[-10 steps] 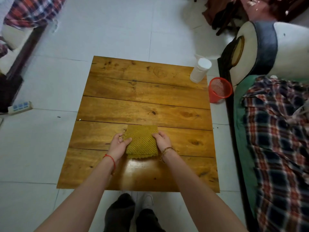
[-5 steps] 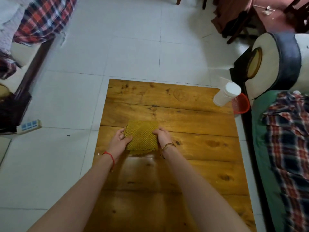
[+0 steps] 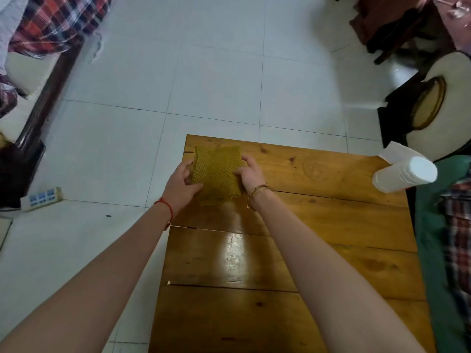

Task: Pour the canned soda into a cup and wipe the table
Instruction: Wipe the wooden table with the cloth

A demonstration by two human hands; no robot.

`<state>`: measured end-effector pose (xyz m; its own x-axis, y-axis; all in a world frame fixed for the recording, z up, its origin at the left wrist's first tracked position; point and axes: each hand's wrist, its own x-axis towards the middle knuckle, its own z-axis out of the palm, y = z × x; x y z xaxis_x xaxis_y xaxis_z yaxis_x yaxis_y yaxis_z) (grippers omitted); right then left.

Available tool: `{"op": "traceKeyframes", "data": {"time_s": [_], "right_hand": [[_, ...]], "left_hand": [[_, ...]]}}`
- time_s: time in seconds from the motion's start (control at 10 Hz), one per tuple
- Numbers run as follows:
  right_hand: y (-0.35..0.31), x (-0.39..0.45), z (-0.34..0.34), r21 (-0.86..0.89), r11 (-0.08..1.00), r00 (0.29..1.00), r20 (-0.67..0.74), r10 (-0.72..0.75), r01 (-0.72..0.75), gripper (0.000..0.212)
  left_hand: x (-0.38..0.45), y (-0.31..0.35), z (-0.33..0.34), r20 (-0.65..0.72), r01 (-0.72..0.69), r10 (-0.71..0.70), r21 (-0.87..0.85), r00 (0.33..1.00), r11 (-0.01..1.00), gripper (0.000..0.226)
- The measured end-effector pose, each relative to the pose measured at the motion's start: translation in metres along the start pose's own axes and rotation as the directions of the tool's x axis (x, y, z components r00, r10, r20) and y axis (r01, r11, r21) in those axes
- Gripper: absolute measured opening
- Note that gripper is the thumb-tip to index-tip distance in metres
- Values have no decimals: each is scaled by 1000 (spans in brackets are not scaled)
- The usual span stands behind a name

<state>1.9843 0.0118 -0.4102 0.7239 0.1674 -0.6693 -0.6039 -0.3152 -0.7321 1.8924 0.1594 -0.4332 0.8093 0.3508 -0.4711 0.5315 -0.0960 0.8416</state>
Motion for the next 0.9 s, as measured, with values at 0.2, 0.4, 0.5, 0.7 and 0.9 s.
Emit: {"op": "traceKeyframes", "data": {"time_s": [0.2, 0.4, 0.5, 0.7, 0.9], "right_hand": [[-5, 39, 21, -42, 999, 999, 36, -8, 10, 59], [4, 60, 33, -20, 1000, 999, 33, -21, 21, 59], [10, 63, 30, -70, 996, 998, -28, -49, 47, 50], [22, 75, 30, -239, 970, 990, -117, -84, 54, 34], [23, 78, 33, -392, 919, 972, -230, -47, -48, 24]], "left_hand": [[50, -15, -17, -6, -5, 5, 59, 1000, 998, 71], [76, -35, -24, 12, 10, -11, 79, 1000, 997, 73], [78, -44, -25, 11, 3, -4, 105, 1000, 995, 75], [72, -43, -19, -127, -82, 115, 239, 985, 968, 72], [63, -52, -23, -303, 86, -10, 239, 953, 967, 50]]}}
